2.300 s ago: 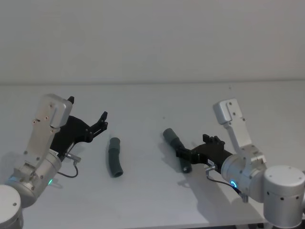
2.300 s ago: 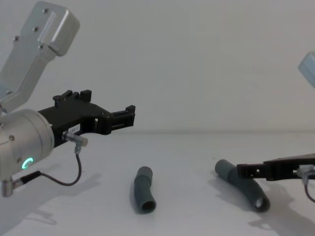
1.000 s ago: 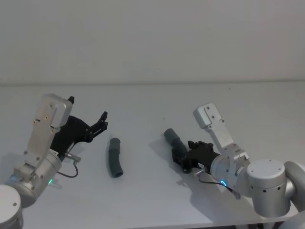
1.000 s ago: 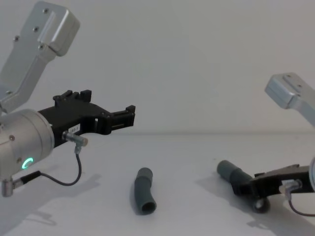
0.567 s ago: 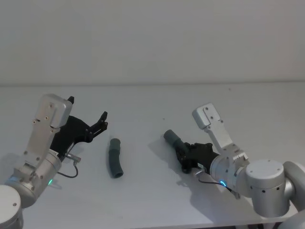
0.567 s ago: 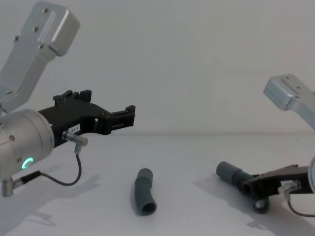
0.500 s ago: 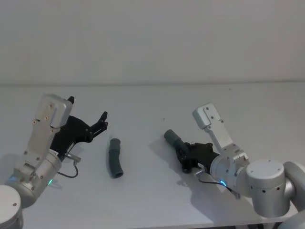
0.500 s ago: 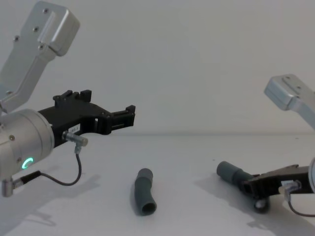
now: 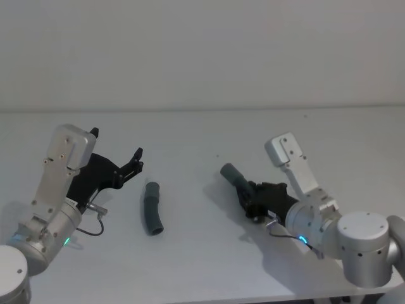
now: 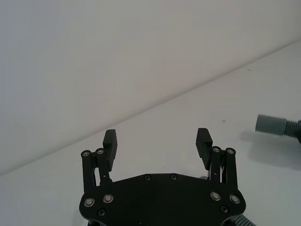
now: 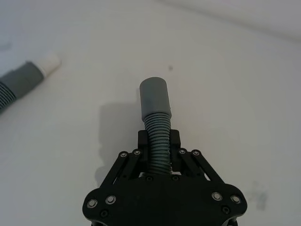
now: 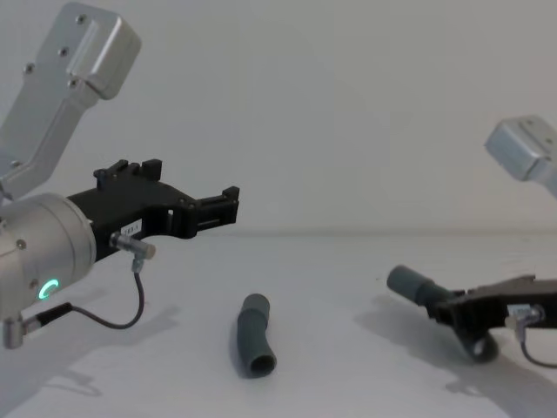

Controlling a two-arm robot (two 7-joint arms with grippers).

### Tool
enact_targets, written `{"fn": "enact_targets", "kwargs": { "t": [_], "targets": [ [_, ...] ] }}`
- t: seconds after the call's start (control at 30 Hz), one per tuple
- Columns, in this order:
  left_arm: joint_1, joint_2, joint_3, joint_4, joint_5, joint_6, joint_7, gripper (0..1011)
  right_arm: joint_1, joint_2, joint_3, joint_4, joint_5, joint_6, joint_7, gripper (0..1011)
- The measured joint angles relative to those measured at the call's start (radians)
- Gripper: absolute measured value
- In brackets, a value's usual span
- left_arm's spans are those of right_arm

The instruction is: Use both hands to pick up one end of the pipe from the table, align the ends, and insert them.

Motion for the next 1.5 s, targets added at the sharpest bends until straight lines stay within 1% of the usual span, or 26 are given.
{"fn": "enact_targets", "kwargs": {
  "t": [0.1,0.2,0.3,0.37,0.4,0.43,0.53,0.63,0.77,0.8,0.83,0.87,0.9,0.97,1.03,1.07,1.1,1.17,1.2,1.23,1.27,1.3,1.4,1.43,1.47,1.5],
  "targets": [
    [0.000,0.000,0.000,0.000,0.000,0.000,0.000,1001,0.001,0.011,0.007,-0.005,0.003,-0.049,0.025,234],
    [0.000,0.000,0.000,0.000,0.000,0.000,0.000,1002,0.002,0.020,0.011,-0.009,0.006,-0.079,0.042,234],
    [0.000,0.000,0.000,0.000,0.000,0.000,0.000,1001,0.007,0.039,0.016,-0.012,0.011,-0.141,0.081,234],
    [0.000,0.000,0.000,0.000,0.000,0.000,0.000,1001,0.010,0.047,0.018,-0.013,0.014,-0.164,0.096,234],
    [0.000,0.000,0.000,0.000,0.000,0.000,0.000,1001,0.011,0.053,0.018,-0.013,0.015,-0.176,0.104,234],
    [0.000,0.000,0.000,0.000,0.000,0.000,0.000,1001,0.014,0.062,0.019,-0.013,0.018,-0.202,0.123,234],
    [0.000,0.000,0.000,0.000,0.000,0.000,0.000,1001,0.020,0.078,0.020,-0.014,0.022,-0.240,0.149,234],
    [0.000,0.000,0.000,0.000,0.000,0.000,0.000,1001,0.030,0.106,0.021,-0.012,0.030,-0.298,0.199,234],
    [0.000,0.000,0.000,0.000,0.000,0.000,0.000,1001,0.040,0.131,0.021,-0.006,0.036,-0.344,0.243,234],
    [0.000,0.000,0.000,0.000,0.000,0.000,0.000,1001,0.045,0.143,0.021,-0.002,0.039,-0.368,0.264,233],
    [0.000,0.000,0.000,0.000,0.000,0.000,0.000,1001,0.047,0.149,0.021,0.000,0.041,-0.379,0.275,234],
    [0.000,0.000,0.000,0.000,0.000,0.000,0.000,1001,0.053,0.161,0.020,0.004,0.045,-0.404,0.301,234],
    [0.000,0.000,0.000,0.000,0.000,0.000,0.000,1001,0.053,0.161,0.020,0.004,0.045,-0.404,0.301,234],
    [0.000,0.000,0.000,0.000,0.000,0.000,0.000,1002,0.066,0.188,0.018,0.015,0.052,-0.451,0.351,234],
    [0.000,0.000,0.000,0.000,0.000,0.000,0.000,1002,0.073,0.201,0.017,0.022,0.055,-0.472,0.375,234],
    [0.000,0.000,0.000,0.000,0.000,0.000,0.000,1001,0.082,0.216,0.015,0.030,0.059,-0.498,0.403,234],
    [0.000,0.000,0.000,0.000,0.000,0.000,0.000,1001,0.086,0.222,0.014,0.034,0.060,-0.505,0.412,234],
    [0.000,0.000,0.000,0.000,0.000,0.000,0.000,1001,0.098,0.241,0.010,0.048,0.064,-0.541,0.454,234],
    [0.000,0.000,0.000,0.000,0.000,0.000,0.000,1002,0.098,0.241,0.010,0.048,0.064,-0.541,0.454,234],
    [0.000,0.000,0.000,0.000,0.000,0.000,0.000,1001,0.109,0.255,0.007,0.059,0.067,-0.566,0.481,234],
    [0.000,0.000,0.000,0.000,0.000,0.000,0.000,1001,0.114,0.261,0.005,0.064,0.069,-0.576,0.495,234],
    [0.000,0.000,0.000,0.000,0.000,0.000,0.000,1001,0.124,0.273,0.002,0.075,0.071,-0.602,0.525,234],
    [0.000,0.000,0.000,0.000,0.000,0.000,0.000,1001,0.139,0.288,-0.004,0.092,0.075,-0.632,0.561,234],
    [0.000,0.000,0.000,0.000,0.000,0.000,0.000,1001,0.149,0.298,-0.008,0.103,0.077,-0.656,0.591,234],
    [0.000,0.000,0.000,0.000,0.000,0.000,0.000,1001,0.156,0.304,-0.012,0.111,0.078,-0.666,0.604,234],
    [0.000,0.000,0.000,0.000,0.000,0.000,0.000,1001,0.166,0.312,-0.017,0.123,0.081,-0.688,0.630,234]
  ]
}}
